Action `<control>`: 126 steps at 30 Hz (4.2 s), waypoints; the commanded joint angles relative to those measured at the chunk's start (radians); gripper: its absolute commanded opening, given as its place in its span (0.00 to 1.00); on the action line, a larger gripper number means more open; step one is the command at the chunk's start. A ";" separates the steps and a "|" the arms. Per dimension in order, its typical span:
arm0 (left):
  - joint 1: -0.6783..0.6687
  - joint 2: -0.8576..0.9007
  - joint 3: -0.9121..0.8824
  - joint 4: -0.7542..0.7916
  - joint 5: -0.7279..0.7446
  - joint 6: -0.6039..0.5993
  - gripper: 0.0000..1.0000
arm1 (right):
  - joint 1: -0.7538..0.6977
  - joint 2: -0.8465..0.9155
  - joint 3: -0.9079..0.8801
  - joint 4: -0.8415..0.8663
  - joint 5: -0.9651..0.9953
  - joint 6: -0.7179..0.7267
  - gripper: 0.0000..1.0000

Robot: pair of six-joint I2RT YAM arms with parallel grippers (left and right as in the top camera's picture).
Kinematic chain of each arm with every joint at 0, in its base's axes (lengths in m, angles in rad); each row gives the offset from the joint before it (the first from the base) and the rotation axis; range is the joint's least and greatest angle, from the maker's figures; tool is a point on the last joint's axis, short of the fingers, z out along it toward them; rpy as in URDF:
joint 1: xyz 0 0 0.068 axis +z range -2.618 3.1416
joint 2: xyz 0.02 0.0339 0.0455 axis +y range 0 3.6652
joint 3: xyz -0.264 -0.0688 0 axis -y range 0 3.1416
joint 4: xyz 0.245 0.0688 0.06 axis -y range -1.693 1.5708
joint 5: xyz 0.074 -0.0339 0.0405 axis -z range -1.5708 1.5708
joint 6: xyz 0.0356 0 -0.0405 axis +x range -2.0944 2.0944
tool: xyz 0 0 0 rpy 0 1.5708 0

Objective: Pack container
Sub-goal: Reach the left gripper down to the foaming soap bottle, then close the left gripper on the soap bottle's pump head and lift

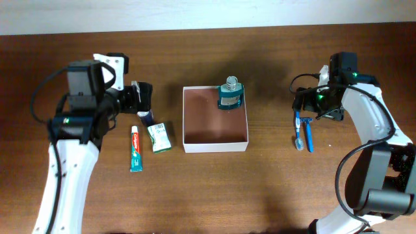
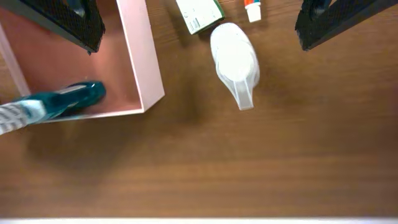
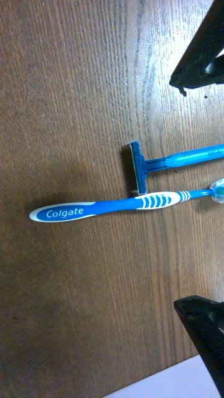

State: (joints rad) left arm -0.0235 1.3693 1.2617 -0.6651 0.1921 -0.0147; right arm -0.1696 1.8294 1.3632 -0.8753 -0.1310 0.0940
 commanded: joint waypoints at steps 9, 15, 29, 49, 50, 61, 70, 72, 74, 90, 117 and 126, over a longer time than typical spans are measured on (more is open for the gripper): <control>0.007 0.119 0.021 0.045 -0.003 -0.054 0.99 | -0.001 -0.022 0.011 0.000 0.005 -0.009 0.99; 0.007 0.184 0.021 0.074 -0.122 -0.175 0.99 | -0.001 -0.022 0.011 0.000 0.005 -0.009 0.99; 0.006 0.230 0.021 0.104 -0.121 -0.179 0.81 | -0.001 -0.022 0.011 0.000 0.005 -0.009 0.99; 0.004 0.252 0.018 0.103 -0.122 -0.149 0.79 | -0.001 -0.022 0.011 0.000 0.005 -0.009 0.99; 0.004 0.252 0.018 0.103 -0.122 -0.149 0.76 | -0.001 -0.022 0.011 0.000 0.005 -0.009 0.99; -0.010 0.254 0.016 0.088 -0.155 -0.149 0.70 | -0.001 -0.022 0.011 0.000 0.005 -0.009 0.99; -0.105 0.255 0.016 0.090 -0.321 -0.148 0.69 | -0.001 -0.022 0.011 0.000 0.005 -0.009 0.99; -0.111 0.255 0.016 0.089 -0.349 -0.149 0.69 | -0.001 -0.022 0.011 0.000 0.005 -0.009 0.99; -0.111 0.255 0.016 0.089 -0.351 -0.149 0.69 | -0.001 -0.022 0.011 0.000 0.005 -0.009 0.99; -0.111 0.308 0.017 0.108 -0.351 -0.149 0.50 | -0.001 -0.022 0.011 0.000 0.005 -0.009 0.99; -0.111 0.240 0.023 0.130 -0.520 -0.149 0.16 | -0.001 -0.022 0.011 0.000 0.005 -0.009 0.99; -0.112 0.083 0.023 0.157 -0.507 -0.148 0.16 | -0.001 -0.022 0.011 0.000 0.005 -0.009 0.99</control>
State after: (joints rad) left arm -0.1352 1.5528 1.2625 -0.5358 -0.3008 -0.1692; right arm -0.1696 1.8294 1.3632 -0.8753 -0.1310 0.0937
